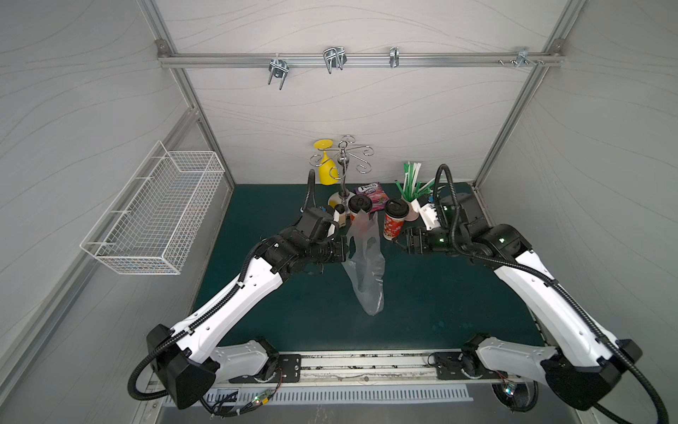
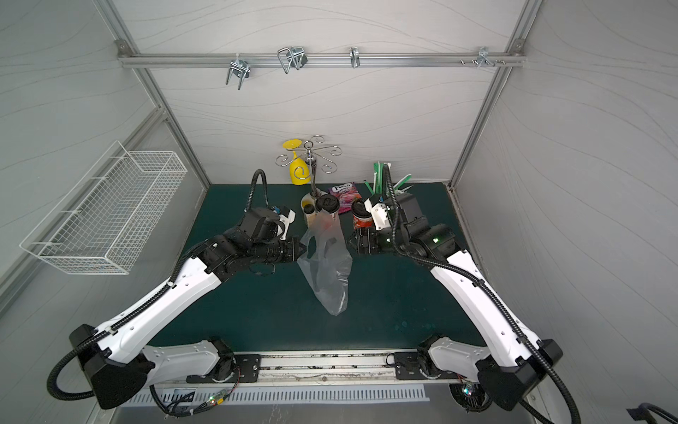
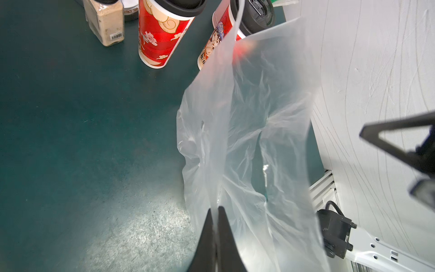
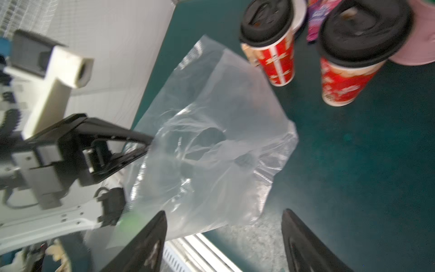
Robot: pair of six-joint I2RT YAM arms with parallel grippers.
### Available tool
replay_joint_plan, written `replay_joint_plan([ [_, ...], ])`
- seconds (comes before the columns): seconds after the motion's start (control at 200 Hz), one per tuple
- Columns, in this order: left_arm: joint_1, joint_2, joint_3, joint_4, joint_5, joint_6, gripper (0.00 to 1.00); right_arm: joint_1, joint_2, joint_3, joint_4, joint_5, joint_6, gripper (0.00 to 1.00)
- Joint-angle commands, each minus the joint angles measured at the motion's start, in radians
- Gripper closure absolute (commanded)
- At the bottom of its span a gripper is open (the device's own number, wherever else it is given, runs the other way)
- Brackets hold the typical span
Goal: Pack milk tea into plastic carrier bags
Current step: Adjust the plastic carrier bag at the center of the board, then pick up the milk tea cup at the center of the board.
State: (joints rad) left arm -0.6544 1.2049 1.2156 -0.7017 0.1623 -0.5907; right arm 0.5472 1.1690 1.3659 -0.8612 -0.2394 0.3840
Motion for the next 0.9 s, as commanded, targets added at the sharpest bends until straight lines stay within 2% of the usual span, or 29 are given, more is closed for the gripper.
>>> replay_joint_plan([
  [0.0, 0.006, -0.015, 0.021, 0.044, 0.022, -0.02, 1.0, -0.07, 0.018, -0.008, 0.001, 0.069, -0.036, 0.11],
  [0.115, 0.006, 0.001, 0.033, 0.055, 0.044, -0.02, 1.0, -0.098, 0.096, -0.003, 0.053, 0.119, -0.061, 0.01],
  [0.285, 0.007, 0.014, 0.042, 0.077, 0.085, -0.032, 1.0, -0.099, 0.234, 0.033, 0.152, 0.169, -0.123, 0.01],
  [0.535, 0.02, 0.008, 0.02, 0.089, 0.092, -0.039, 1.0, -0.101, 0.425, 0.126, 0.212, 0.312, -0.202, 0.01],
  [0.895, 0.023, 0.004, 0.019, 0.096, 0.102, -0.05, 1.0, -0.101, 0.564, 0.236, 0.218, 0.308, -0.27, 0.01],
])
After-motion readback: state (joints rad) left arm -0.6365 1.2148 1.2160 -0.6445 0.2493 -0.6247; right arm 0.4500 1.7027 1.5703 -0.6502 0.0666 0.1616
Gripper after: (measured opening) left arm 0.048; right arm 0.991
